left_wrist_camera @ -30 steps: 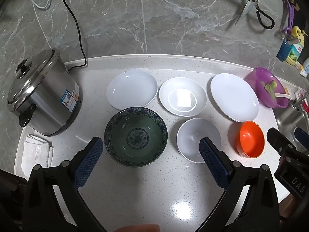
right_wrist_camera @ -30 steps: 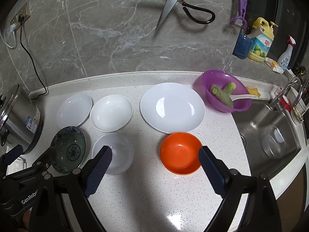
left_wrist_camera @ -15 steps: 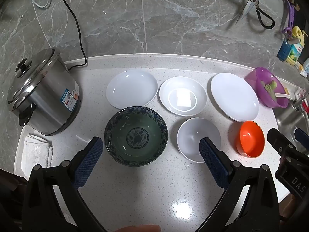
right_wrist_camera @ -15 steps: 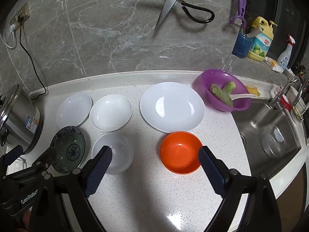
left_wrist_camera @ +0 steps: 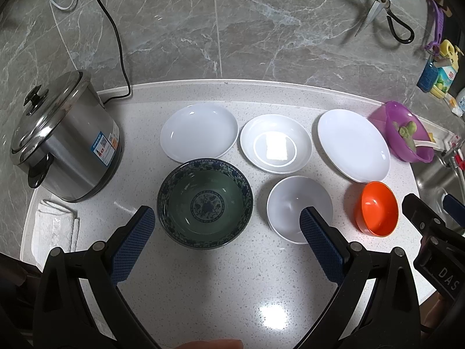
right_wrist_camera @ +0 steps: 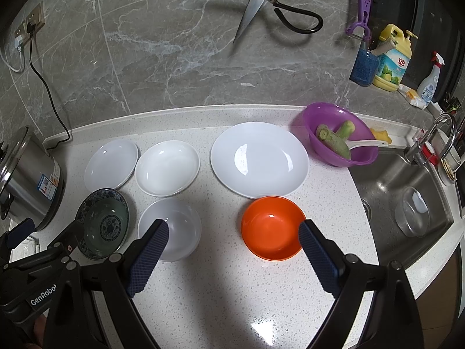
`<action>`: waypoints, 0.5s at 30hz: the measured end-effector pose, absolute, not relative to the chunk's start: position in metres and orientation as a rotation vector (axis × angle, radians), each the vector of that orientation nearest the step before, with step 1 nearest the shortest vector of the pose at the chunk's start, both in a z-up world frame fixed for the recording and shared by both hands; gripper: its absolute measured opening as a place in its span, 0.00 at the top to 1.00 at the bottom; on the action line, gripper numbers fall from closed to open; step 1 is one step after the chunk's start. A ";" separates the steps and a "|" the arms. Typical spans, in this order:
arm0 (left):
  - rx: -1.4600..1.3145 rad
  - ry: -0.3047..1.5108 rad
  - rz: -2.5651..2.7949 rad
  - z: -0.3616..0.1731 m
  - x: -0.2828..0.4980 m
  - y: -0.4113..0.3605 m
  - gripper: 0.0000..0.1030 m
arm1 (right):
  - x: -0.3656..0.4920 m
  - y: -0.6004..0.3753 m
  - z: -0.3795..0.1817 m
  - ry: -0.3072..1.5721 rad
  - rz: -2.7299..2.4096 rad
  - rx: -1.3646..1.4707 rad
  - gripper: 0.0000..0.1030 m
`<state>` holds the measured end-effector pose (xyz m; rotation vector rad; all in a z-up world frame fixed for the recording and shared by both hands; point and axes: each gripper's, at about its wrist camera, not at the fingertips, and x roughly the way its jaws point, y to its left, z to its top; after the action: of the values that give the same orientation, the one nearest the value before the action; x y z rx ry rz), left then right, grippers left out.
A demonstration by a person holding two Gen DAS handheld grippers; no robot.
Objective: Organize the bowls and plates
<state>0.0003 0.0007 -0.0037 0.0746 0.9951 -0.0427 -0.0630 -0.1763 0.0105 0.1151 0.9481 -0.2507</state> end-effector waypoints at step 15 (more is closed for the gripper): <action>0.073 0.997 -0.044 -0.004 0.001 0.001 0.02 | -0.063 -0.176 0.009 0.950 -0.250 0.116 0.10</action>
<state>0.0006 0.0009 -0.0038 0.0734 0.9967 -0.0438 -0.0629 -0.1763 0.0089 0.1163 0.9501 -0.2502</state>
